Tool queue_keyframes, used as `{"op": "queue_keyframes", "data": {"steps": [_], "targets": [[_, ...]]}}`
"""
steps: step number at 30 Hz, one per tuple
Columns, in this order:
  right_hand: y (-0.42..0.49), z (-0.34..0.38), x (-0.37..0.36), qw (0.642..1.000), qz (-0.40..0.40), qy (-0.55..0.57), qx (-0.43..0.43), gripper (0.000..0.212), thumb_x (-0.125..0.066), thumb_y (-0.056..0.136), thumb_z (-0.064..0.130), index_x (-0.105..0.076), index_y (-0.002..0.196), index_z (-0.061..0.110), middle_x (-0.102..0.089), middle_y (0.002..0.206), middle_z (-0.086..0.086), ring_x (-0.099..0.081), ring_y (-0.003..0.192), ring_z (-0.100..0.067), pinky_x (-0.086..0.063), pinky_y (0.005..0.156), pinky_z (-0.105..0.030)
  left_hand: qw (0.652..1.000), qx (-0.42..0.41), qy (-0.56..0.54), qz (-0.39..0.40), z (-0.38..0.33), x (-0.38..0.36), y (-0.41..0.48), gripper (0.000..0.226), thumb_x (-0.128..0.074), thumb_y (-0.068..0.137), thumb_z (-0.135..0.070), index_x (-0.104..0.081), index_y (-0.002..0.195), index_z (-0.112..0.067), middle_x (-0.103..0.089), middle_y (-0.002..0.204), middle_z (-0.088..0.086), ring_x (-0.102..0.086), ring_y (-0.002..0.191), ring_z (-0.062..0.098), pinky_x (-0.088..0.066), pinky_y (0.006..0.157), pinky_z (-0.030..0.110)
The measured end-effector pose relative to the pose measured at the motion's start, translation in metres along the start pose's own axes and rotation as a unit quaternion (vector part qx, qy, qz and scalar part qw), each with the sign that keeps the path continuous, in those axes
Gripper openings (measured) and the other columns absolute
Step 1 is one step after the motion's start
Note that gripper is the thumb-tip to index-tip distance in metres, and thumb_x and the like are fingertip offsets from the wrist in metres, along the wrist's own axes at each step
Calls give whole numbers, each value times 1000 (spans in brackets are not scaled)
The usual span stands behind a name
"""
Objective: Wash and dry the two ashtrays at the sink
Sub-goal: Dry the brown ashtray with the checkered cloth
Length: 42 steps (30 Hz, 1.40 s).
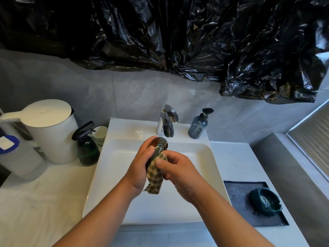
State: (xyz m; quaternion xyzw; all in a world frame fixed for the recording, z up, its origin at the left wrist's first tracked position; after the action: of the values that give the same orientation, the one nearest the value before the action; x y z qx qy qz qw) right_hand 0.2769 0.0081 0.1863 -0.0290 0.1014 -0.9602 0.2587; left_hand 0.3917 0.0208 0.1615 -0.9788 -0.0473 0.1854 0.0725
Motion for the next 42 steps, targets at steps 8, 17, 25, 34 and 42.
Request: {"op": "queue_keyframes", "data": {"steps": [8,17,25,34,42], "targets": [[-4,11,11,989,-46,-138,34,12,-64,82,2,-74,88,8,-70,82,-18,-64,72,-15,-60,71,-32,992,97,9,79,5,-4,0,59,-39,87,-58,-51,139,-34,-66,132,5,-62,121,22,-51,98,40],[-8,20,-4,790,53,-571,217,5,-62,79,23,-59,75,23,-60,73,7,-42,73,-15,-41,59,-27,964,260,-44,23,-1,3,10,65,-39,93,-66,-76,104,-14,-75,101,15,-70,92,34,-56,83,51],[-5,7,3,873,52,-471,114,15,-67,88,24,-70,102,24,-66,91,8,-52,83,-10,-50,76,-29,989,143,-35,-34,4,4,6,37,-47,95,-41,-71,103,-14,-72,86,14,-66,77,27,-51,65,34],[-1,-7,-1,982,88,165,-29,44,-66,91,17,-59,127,-8,-58,117,-36,-55,113,-53,-41,106,-58,998,-24,65,3,-6,9,4,58,-62,65,-52,-64,121,-39,-65,124,4,-63,114,25,-56,92,36],[-2,-14,1,995,33,90,-12,32,-47,101,2,-67,125,6,-69,120,-23,-67,111,-35,-53,101,-48,997,-36,70,-3,-7,4,3,51,-58,69,-53,-61,119,-44,-64,124,-2,-63,112,25,-60,81,32]]}}
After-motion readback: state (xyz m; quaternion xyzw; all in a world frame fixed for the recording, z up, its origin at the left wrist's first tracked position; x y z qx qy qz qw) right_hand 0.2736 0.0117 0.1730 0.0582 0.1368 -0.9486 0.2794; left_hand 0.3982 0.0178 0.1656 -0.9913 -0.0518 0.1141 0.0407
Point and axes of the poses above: each hand's wrist, its own y-axis towards the middle knuckle, its own x-axis out of the back of the hand, z = x × y, the point moved 5 cm from there along y, towards the middle knuckle
